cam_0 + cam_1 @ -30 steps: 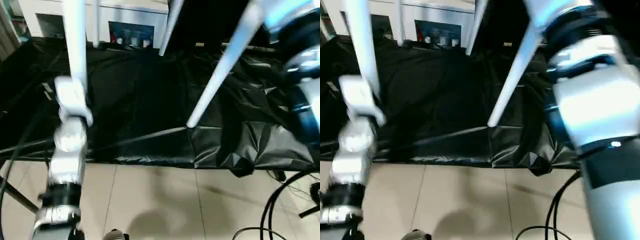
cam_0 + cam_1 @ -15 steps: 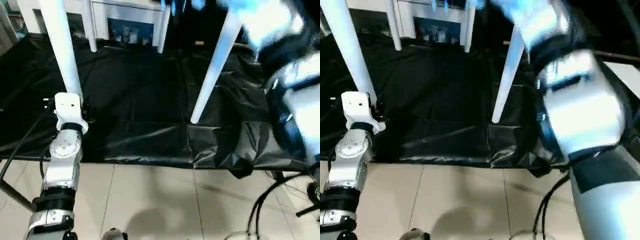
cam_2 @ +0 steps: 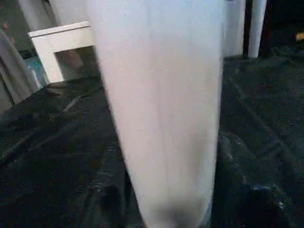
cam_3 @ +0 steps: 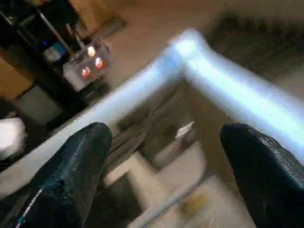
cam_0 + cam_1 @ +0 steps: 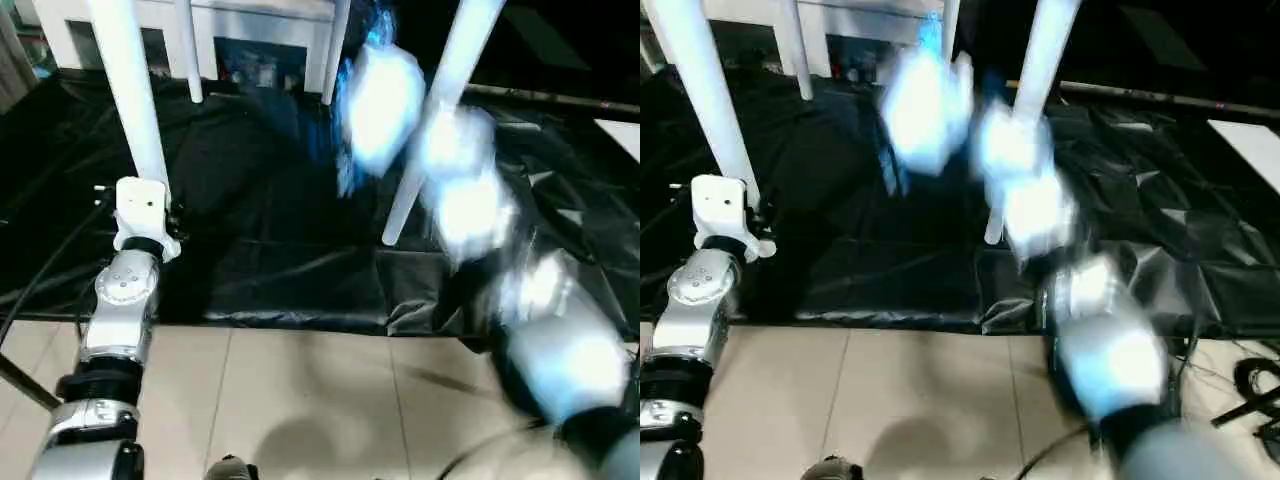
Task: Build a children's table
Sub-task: Flip table
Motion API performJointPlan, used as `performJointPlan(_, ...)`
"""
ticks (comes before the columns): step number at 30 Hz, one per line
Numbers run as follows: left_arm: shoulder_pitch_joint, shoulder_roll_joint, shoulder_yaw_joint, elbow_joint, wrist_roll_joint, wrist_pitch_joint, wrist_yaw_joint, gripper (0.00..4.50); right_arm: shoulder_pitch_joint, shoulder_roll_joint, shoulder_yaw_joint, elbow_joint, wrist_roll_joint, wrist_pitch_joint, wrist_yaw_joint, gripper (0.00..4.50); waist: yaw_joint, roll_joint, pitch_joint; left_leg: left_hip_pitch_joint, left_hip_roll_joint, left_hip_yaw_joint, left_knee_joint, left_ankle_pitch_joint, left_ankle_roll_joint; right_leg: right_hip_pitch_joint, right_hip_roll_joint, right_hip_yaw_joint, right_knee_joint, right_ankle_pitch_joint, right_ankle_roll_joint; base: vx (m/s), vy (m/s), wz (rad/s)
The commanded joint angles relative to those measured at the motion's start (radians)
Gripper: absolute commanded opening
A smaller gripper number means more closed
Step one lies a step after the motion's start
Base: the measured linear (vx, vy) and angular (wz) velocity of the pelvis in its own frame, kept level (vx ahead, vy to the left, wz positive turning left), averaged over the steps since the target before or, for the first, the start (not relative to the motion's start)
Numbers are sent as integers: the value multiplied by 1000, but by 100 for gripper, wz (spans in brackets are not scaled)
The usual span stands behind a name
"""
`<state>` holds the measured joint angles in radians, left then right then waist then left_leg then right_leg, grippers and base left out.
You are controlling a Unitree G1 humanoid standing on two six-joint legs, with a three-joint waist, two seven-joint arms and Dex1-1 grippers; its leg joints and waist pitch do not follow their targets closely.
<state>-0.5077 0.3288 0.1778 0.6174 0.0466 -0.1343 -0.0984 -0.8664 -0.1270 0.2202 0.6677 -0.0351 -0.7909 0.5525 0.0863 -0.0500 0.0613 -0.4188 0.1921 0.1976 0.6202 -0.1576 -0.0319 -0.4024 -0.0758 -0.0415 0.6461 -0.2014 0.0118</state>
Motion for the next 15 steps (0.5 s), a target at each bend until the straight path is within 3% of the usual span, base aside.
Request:
performJointPlan(1, -9, 21, -9, 21, 7, -18, -25, 269, 136, 15, -6, -106, 34, 98, -28, 406, -10, 37, -79, 50, 40, -34, -93, -386, -55, 26, -51, 36, -75, -103, -192, 0, 0, 0)
performJointPlan(3, -7, 26, -6, 20, 5, -19, -27, 283, 166, 17, -9, -118, 38, 112, -35, 406, -8, 38, -75, 54, 43, -33, -96, -407, -61, 19, -55, 40, -80, -133, -180, 0, 0, 0)
performJointPlan(4, 1, 43, 1, 21, -4, -25, -36, 293, 266, 16, -26, -185, 60, 179, -66, 406, -7, 40, -76, 54, 43, -36, -99, -416, -67, 21, -54, 38, -83, -149, -175, 0, 0, 0)
performJointPlan(5, 1, 43, 1, 21, -4, -25, -36, 300, 266, 16, -26, -185, 60, 179, -66, 406, -8, 38, -75, 55, 43, -35, -98, -407, -67, 20, -52, 40, -84, -140, -172, 0, 0, 0)
performJointPlan(8, 19, 83, 21, 34, -21, -45, -65, 317, 387, -4, -62, -316, 121, 305, -97, 406, -7, 41, -74, 52, 42, -34, -100, -401, -65, 21, -53, 41, -83, -129, -170, 0, 0, 0)
performJointPlan(10, 19, 83, 21, 34, -21, -45, -65, 328, 387, -4, -62, -316, 121, 305, -97, 406, -14, 41, -74, 52, 41, -36, -101, -424, -76, 20, -53, 39, -82, -156, -167, 0, 0, 0)
performJointPlan(12, 27, 98, 42, 41, -34, -57, -59, 351, 433, -16, -74, -386, 151, 366, -92, 406, -20, 43, -71, 53, 41, -35, -101, -444, -78, 15, -54, 41, -88, -187, -167, 0, 0, 0)
performJointPlan(15, 31, 102, 54, 42, -40, -63, -50, 368, 453, -22, -77, -415, 159, 390, -87, 406, -27, 42, -71, 50, 40, -37, -101, -443, -75, 17, -56, 41, -89, -207, -162, 0, 0, 0)
